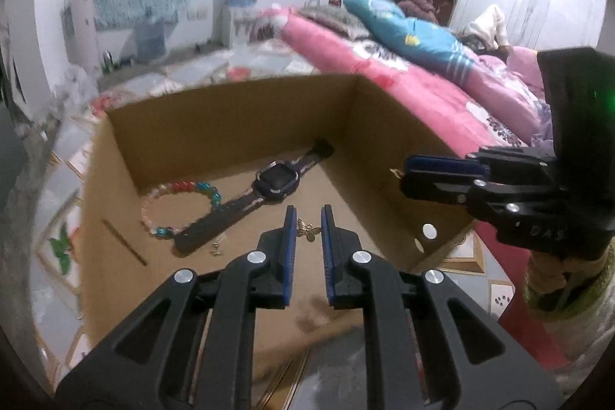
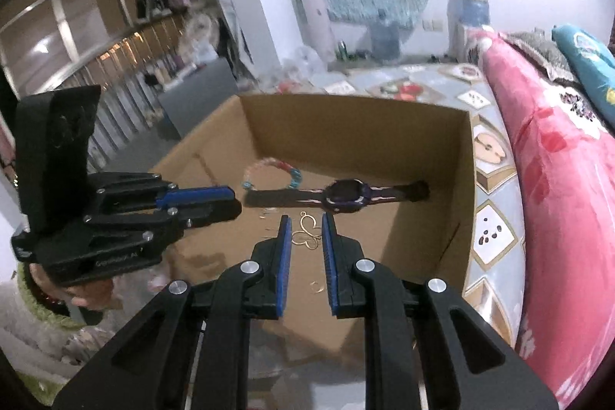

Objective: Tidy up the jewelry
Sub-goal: 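Lift the charm over the box and open the left tool, then withdraw the left tool and move it to the pink bead bracelet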

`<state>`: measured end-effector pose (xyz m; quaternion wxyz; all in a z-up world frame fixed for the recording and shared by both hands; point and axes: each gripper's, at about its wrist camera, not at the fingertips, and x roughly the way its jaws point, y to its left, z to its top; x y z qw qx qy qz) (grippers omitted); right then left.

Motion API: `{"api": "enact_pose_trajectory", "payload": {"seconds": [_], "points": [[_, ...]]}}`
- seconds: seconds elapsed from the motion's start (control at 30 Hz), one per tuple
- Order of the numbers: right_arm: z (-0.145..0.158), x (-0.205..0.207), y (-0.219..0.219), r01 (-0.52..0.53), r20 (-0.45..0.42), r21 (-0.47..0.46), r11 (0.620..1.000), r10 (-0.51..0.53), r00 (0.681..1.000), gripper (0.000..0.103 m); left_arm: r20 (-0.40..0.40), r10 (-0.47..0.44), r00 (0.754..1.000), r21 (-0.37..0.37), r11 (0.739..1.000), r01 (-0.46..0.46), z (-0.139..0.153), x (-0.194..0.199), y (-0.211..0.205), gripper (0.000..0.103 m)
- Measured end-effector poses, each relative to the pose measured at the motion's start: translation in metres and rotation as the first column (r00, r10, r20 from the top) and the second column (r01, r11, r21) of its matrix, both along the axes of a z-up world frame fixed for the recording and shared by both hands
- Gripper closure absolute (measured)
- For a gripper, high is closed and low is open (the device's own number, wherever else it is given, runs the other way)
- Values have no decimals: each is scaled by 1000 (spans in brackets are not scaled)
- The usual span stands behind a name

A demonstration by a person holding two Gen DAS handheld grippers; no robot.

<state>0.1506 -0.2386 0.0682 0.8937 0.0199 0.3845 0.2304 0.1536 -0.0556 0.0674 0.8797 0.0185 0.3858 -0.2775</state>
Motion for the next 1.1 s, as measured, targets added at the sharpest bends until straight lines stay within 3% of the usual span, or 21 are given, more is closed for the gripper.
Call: {"api": "enact_pose_trajectory", "payload": {"seconds": [0.2, 0.27, 0.47, 0.83, 1.03, 1.1], "points": [[-16, 29, -4, 27, -106, 29, 999, -24, 994, 86, -112, 10, 994, -24, 1000, -13, -24, 29, -6, 89], [-15, 32, -8, 29, -101, 42, 999, -24, 995, 86, -126, 16, 992, -49, 999, -23, -26, 31, -4, 79], [-7, 29, -22, 50, -73, 95, 994, -43, 996, 81, -145, 41, 989, -93, 994, -55, -26, 32, 7, 78], [23, -15, -52, 63, 15, 204, 977, -68, 998, 81, -29, 103, 994, -148, 983, -106, 16, -10, 43, 72], [29, -64, -61, 4, 90, 243, 970, -27, 996, 80, 57, 193, 979, -177, 967, -181, 36, -60, 92, 64], [24, -80, -63, -25, 93, 257, 966, 1, 996, 76, 77, 218, 973, -179, 963, -201, 37, -76, 107, 63]]}}
